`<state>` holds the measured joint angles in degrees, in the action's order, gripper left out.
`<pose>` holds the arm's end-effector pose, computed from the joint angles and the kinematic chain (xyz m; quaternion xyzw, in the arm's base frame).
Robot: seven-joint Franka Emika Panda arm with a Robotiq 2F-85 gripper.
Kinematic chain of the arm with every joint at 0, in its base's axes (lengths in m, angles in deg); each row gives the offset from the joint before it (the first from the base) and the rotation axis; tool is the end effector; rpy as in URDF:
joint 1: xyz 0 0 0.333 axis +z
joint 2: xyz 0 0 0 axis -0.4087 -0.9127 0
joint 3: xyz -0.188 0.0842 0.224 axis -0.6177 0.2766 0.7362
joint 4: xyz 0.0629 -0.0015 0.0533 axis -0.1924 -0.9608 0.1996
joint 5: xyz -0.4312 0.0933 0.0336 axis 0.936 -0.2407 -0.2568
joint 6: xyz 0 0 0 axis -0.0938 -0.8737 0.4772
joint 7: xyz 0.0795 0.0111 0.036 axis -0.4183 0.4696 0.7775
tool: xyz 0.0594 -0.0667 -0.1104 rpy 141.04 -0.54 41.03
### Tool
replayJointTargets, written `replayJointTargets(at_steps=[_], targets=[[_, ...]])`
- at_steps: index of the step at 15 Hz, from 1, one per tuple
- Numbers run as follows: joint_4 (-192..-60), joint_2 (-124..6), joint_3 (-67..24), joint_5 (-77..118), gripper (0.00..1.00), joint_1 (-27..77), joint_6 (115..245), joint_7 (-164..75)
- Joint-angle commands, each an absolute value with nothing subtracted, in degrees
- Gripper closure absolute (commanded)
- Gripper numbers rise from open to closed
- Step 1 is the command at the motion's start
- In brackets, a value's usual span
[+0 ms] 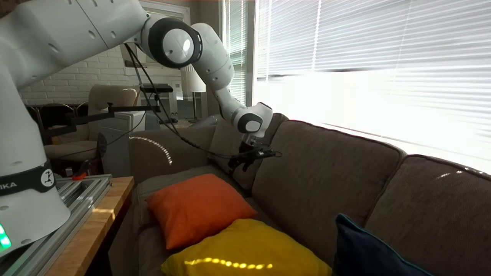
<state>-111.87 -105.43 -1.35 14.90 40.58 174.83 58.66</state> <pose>0.6114 0.3698 -0.0226 -0.4809 -0.8606 -0.0087 0.1674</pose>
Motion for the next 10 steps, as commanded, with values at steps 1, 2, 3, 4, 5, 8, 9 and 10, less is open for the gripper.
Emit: replayJointTargets(at_steps=[1, 2, 3, 4, 5, 8, 9, 10], targets=[[-103.91, -112.49, -2.50, 20.48, 0.00, 42.93, 175.19, 57.92], [-103.09, -113.85, -2.54, 21.13, 0.00, 43.17, 175.94, 57.72], [-102.20, -115.03, -2.55, 21.56, 0.00, 43.38, 176.11, 57.46], [-101.06, -116.33, -2.58, 21.99, 0.00, 43.58, 176.21, 57.43], [-100.15, -117.50, -2.48, 22.16, 0.00, 43.63, 175.65, 57.53], [-96.66, -120.80, -2.07, 22.59, 0.00, 43.59, 172.27, 58.74], [-95.31, -121.72, -1.90, 22.59, 0.00, 43.52, 170.31, 59.26], [-93.94, -122.76, -2.02, 22.80, 0.00, 43.66, 168.60, 59.73]])
